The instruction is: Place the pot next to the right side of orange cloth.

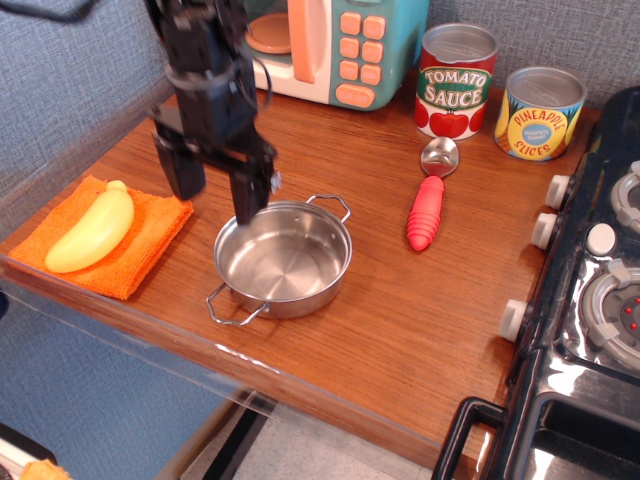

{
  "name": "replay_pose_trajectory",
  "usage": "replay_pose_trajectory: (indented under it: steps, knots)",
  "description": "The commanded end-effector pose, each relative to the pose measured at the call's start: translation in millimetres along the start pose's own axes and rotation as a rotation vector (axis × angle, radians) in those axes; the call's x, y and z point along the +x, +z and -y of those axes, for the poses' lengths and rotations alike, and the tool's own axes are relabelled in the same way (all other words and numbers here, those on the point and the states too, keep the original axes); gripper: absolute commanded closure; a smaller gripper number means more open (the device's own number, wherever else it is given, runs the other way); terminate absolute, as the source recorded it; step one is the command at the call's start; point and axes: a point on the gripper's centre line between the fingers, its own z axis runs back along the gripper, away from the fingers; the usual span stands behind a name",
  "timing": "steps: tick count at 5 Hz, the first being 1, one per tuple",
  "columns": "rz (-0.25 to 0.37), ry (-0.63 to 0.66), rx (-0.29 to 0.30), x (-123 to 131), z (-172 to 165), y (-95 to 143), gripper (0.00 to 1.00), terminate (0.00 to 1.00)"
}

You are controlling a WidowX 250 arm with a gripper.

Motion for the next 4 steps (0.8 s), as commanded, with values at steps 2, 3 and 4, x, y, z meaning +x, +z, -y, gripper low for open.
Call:
replay_pose_trajectory:
  steps: [2, 3, 4]
  knots:
    - [0.042, 0.022, -0.003, -4.3, -28.7, 27.4, 0.00, 0.00]
    - [0.042, 0.022, -0.003, -4.3, -28.7, 27.4, 0.00, 0.00]
    - [0.042, 0.022, -0.003, -4.3, -28.7, 27.4, 0.00, 1.00]
